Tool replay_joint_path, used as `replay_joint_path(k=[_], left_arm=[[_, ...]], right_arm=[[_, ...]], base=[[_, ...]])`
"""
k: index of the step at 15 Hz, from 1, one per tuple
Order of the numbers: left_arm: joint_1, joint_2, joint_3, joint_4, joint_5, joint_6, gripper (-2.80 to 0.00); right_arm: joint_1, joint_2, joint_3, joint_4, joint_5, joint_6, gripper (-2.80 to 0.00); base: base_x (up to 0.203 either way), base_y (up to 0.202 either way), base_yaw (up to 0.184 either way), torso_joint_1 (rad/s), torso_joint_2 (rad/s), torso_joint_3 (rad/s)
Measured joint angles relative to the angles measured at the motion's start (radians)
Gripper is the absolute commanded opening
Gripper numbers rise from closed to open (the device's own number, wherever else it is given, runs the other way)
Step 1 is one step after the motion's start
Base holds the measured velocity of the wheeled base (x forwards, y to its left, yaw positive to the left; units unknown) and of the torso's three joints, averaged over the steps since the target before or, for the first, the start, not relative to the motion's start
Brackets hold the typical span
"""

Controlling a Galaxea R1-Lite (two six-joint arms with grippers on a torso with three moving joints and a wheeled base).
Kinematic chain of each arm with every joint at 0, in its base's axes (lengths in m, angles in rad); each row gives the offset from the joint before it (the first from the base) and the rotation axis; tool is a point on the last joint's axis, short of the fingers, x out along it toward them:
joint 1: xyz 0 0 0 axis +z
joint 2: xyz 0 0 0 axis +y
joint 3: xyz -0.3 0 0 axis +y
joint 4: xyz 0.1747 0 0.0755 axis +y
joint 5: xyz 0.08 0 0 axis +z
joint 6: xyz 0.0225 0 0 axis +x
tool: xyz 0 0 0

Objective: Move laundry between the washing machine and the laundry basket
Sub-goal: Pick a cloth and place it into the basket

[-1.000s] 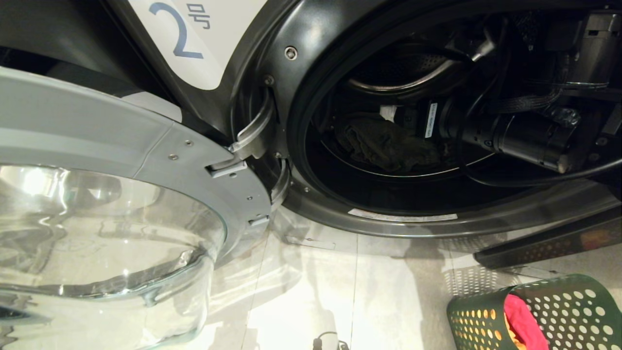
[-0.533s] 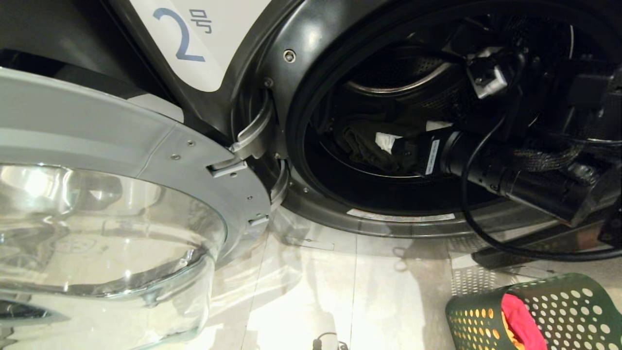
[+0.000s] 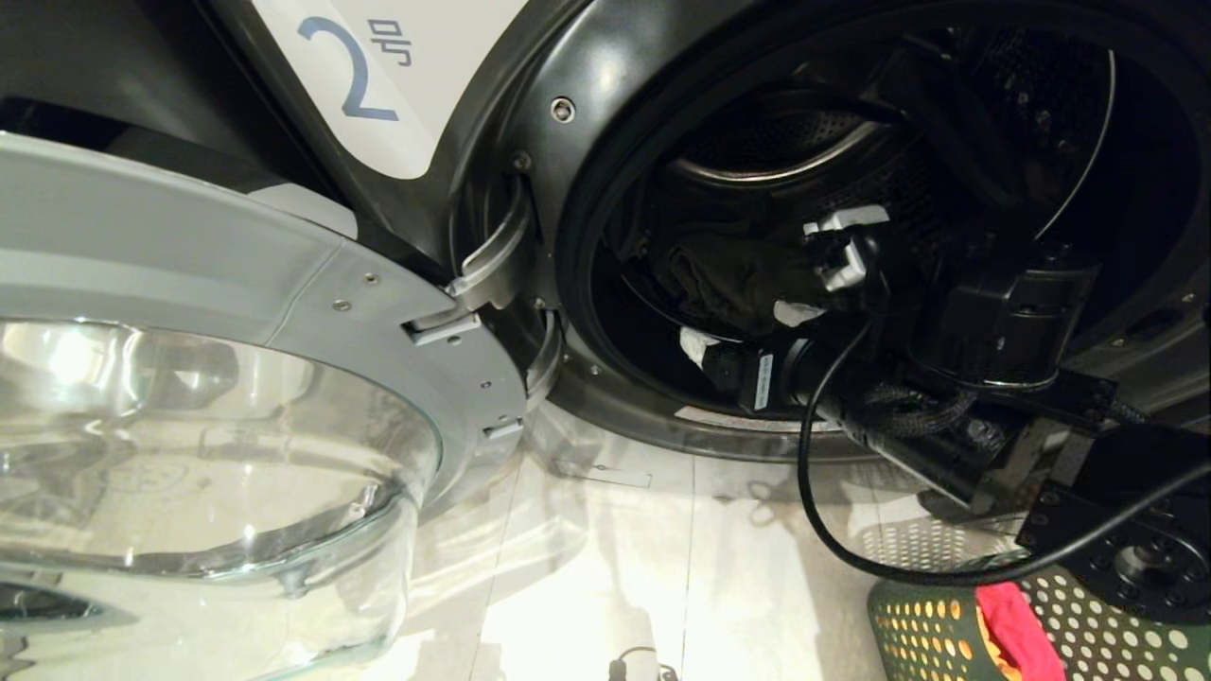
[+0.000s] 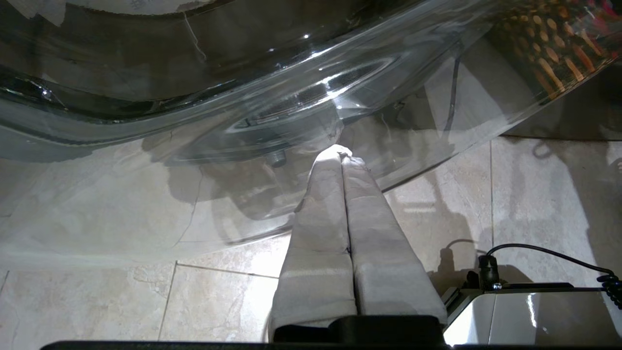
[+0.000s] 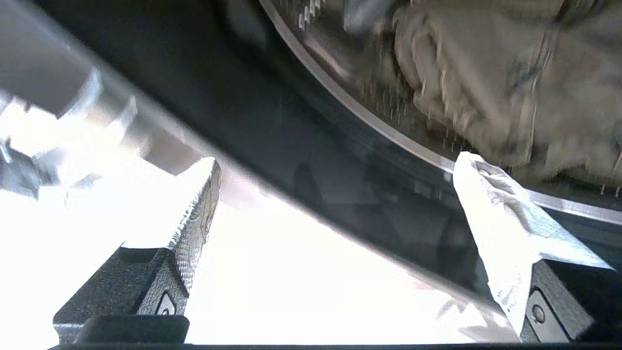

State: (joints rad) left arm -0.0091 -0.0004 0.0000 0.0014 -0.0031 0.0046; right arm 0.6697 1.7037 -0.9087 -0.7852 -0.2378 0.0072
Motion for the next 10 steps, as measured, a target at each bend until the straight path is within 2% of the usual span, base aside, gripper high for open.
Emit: replay_joint_path(k=[2,5,8,10], left_arm=[[0.000,0.000,0.000,0.000,0.000,0.000,-2.80],[0.000,0.000,0.000,0.000,0.000,0.000,-2.80],[0.000,0.000,0.000,0.000,0.000,0.000,-2.80],[0.000,0.000,0.000,0.000,0.000,0.000,-2.80]], right_arm=[[0.006,-0.011,0.068,-0.068,-0.039,-0.008,0.00],[0.022,-0.027,0.146,-0.183,-0.127,-0.075,0.00],[0.062,-0.052,0.291,-0.357,-0.163,-0.152,0.00],[0.093,-0.066,0.370,-0.451,-0.176,-0.175,0.00]], base=[[0.000,0.000,0.000,0.000,0.00,0.000],[0.000,0.000,0.000,0.000,0.00,0.000],[0.000,0.000,0.000,0.000,0.00,0.000],[0.000,0.000,0.000,0.000,0.00,0.000]])
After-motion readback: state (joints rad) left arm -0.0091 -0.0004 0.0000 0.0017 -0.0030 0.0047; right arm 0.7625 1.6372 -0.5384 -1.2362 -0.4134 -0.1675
